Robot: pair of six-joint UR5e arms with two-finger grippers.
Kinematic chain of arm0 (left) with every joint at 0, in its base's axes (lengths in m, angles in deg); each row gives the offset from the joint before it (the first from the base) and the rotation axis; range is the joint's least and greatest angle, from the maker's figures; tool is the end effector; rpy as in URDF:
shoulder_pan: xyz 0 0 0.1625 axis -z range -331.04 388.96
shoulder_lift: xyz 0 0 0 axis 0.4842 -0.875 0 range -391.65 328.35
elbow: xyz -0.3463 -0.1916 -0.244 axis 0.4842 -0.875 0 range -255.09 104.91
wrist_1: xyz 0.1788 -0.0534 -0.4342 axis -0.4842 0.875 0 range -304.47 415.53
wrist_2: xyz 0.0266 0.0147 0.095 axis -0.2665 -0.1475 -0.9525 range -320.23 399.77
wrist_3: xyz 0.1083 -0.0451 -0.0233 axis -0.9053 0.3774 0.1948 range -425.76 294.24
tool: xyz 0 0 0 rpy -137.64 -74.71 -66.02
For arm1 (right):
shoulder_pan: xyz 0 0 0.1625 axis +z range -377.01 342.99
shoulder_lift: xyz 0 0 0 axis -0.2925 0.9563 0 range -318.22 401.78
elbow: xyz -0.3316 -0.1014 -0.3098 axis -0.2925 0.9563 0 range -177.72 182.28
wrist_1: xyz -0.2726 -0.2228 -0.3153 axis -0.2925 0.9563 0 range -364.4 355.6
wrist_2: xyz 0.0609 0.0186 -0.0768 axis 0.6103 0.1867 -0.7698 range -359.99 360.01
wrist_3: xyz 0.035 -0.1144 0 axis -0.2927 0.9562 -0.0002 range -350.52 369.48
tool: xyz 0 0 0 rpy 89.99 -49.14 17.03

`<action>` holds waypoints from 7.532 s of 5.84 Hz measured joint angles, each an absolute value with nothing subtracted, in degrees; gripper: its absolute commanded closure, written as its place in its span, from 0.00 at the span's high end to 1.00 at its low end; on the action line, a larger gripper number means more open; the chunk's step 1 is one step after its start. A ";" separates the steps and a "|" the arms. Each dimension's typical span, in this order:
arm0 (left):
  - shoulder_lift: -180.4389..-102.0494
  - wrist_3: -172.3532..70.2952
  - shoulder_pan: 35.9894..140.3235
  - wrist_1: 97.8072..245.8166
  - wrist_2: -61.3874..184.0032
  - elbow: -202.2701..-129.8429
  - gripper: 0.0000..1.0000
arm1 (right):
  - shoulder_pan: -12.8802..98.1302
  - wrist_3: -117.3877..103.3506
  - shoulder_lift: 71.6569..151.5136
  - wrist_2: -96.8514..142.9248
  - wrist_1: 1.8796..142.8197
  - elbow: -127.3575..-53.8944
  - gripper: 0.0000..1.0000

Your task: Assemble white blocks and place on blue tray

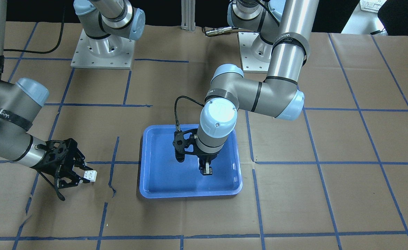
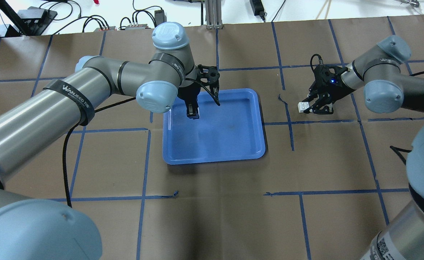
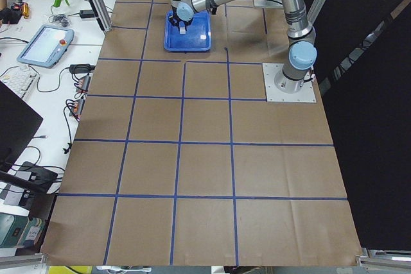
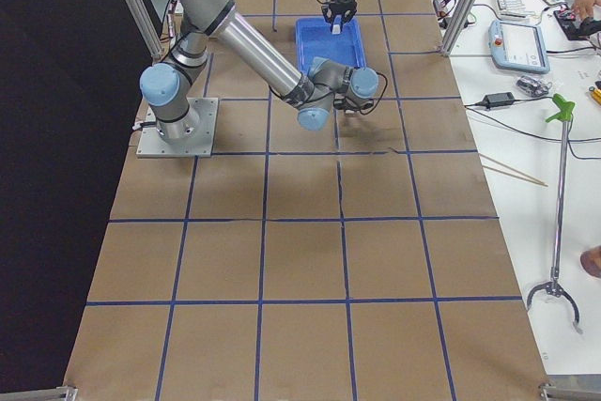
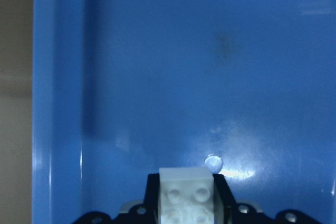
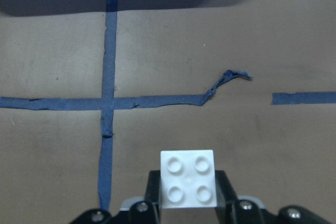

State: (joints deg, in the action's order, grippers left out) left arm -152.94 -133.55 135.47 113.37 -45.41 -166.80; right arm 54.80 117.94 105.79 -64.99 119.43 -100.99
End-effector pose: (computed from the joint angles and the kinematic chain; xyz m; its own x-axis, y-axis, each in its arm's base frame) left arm -0.3419 -0.6493 0.1922 -0.0981 0.9941 0.0453 0.9922 0.1012 -0.0721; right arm -0.0263 -0.6691 0.1762 -0.0261 -0.9987 0.0433 -0.9033 0.0050 -0.4290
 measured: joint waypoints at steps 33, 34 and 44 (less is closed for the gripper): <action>-124.12 -66.51 119.61 145.22 -51.38 -163.83 0.99 | 82.64 85.30 100.06 -60.46 144.55 -104.51 0.31; -124.07 -66.36 119.58 144.74 -51.22 -163.55 0.99 | 82.91 85.23 100.05 -60.46 144.57 -104.51 0.31; -123.50 -66.73 119.30 138.49 -51.63 -164.73 0.99 | 83.28 83.78 100.12 -60.63 144.48 -104.86 0.41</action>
State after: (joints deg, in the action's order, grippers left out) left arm -123.50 -66.73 119.30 138.49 -51.63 -164.73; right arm 83.28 83.78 100.12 -60.63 144.48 -104.86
